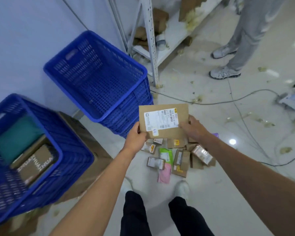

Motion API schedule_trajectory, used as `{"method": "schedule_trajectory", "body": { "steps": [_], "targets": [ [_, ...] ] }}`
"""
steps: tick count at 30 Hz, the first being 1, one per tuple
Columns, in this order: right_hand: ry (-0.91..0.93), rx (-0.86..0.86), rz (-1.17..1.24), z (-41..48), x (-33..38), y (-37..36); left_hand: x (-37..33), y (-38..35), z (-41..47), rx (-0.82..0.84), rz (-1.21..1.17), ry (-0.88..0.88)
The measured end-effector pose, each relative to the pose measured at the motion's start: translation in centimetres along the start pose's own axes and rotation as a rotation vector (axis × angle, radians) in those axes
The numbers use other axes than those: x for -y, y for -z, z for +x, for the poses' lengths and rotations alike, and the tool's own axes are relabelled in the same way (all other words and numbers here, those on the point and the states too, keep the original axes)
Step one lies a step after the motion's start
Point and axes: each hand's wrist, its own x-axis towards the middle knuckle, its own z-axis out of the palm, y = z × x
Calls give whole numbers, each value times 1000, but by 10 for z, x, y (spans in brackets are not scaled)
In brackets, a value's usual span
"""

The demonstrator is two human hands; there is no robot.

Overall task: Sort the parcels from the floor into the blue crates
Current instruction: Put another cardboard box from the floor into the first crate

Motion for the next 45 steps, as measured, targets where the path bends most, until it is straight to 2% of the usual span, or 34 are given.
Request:
{"method": "schedule_trajectory", "body": {
  "steps": [6, 11, 20, 29, 39, 45],
  "targets": [
    [119, -10, -15, -66, 54, -18, -9, 35, -83, -113, -133, -37],
    [243, 39, -57, -109, 94, -63, 5, 92, -136, -220, -187, -88],
    [427, 104, -205, -172, 152, -204, 75, 233, -205, -416, -270, -58],
    [566, 265, -316, -218, 188, -350, 160, 350, -266, -611, -436, -26],
    [556, 436, -436, -214, 227, -449, 222, 434, -260, -727, -482, 90],
    [498, 532, -490, -169, 249, -512, 250, 482, -211, -800, -475, 231]
  ]
}}
